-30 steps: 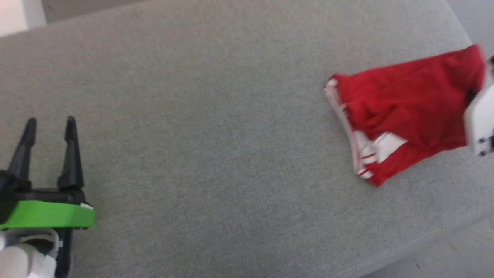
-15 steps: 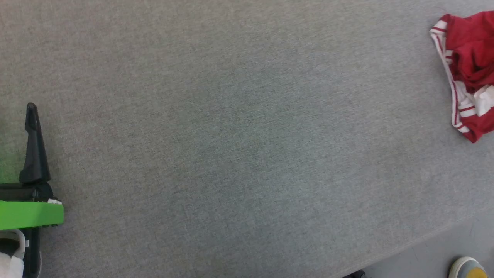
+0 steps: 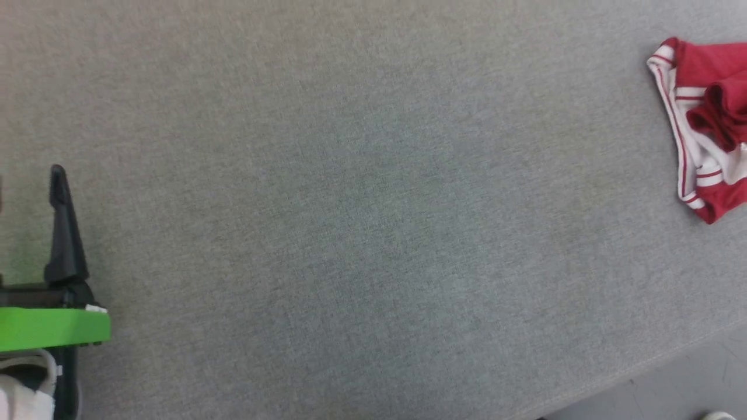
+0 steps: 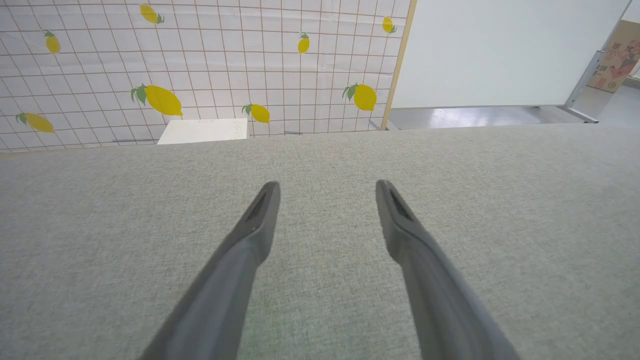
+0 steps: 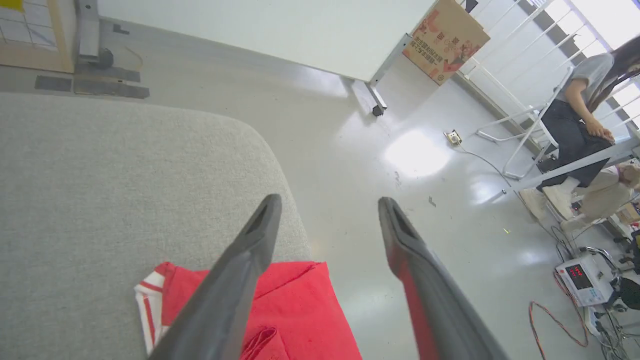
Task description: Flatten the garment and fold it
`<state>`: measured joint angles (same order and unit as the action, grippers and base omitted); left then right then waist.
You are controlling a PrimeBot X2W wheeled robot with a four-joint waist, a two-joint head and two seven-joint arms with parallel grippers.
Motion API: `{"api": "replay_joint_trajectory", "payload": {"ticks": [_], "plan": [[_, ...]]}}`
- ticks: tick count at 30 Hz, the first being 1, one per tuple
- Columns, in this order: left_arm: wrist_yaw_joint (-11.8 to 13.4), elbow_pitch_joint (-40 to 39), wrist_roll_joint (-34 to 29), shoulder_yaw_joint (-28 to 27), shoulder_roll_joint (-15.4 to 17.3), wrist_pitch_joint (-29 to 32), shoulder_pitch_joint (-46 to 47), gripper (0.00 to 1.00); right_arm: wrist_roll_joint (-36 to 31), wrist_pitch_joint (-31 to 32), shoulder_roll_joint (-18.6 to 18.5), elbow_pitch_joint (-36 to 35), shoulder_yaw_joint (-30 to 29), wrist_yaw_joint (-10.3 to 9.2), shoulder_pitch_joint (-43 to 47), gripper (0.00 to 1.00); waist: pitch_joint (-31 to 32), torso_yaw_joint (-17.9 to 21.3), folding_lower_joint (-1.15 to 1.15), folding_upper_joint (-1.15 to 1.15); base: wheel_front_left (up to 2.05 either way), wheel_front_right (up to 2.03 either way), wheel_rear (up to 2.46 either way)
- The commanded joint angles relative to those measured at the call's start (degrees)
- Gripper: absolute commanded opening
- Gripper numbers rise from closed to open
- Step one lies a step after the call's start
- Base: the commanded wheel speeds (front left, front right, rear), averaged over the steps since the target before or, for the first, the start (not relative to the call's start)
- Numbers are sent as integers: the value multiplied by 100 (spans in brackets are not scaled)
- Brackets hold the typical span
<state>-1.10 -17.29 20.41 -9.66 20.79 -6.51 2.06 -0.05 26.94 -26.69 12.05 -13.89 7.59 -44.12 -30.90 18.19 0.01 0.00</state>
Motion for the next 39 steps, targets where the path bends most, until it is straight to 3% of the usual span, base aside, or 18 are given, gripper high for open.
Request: {"api": "replay_joint_trajectory", "payload": {"ticks": [1, 6, 13, 16, 20, 28, 39], "plan": [[35, 78, 43, 50, -60, -71, -35, 100, 184, -126, 28, -97, 157, -10, -174, 100, 372, -103, -1, 0, 0, 0, 0], [62, 432, 94, 191, -264, -292, 82, 100, 660, -600, 349, -403, 731, -10, -421, 100, 866, -329, -1, 0, 0, 0, 0], [136, 924, 128, 249, -481, -564, 242, 100, 1038, -1645, 1351, -739, 1232, -10, -263, 100, 1585, -759, -1, 0, 0, 0, 0], [158, 1075, 110, 284, -546, -635, 287, 100, 1043, -2241, 1846, -789, 1342, -10, 40, 100, 1849, -972, -1, 0, 0, 0, 0], [188, 1212, 106, 323, -649, -704, 351, 100, 1047, -2924, 2246, -740, 1430, -10, 622, 100, 2122, -1257, -1, 0, 0, 0, 0], [243, 1440, -1, 421, -794, -787, 453, 100, 1471, -4015, 2378, -356, 1592, -10, 1711, 100, 2482, -1682, -1, 0, 0, 0, 0], [269, 1879, -279, 795, -1074, -832, 409, 100, 1746, -4190, 2380, -62, 1798, -10, 2979, 100, 2802, -1977, -1, 0, 0, 0, 0]]}}
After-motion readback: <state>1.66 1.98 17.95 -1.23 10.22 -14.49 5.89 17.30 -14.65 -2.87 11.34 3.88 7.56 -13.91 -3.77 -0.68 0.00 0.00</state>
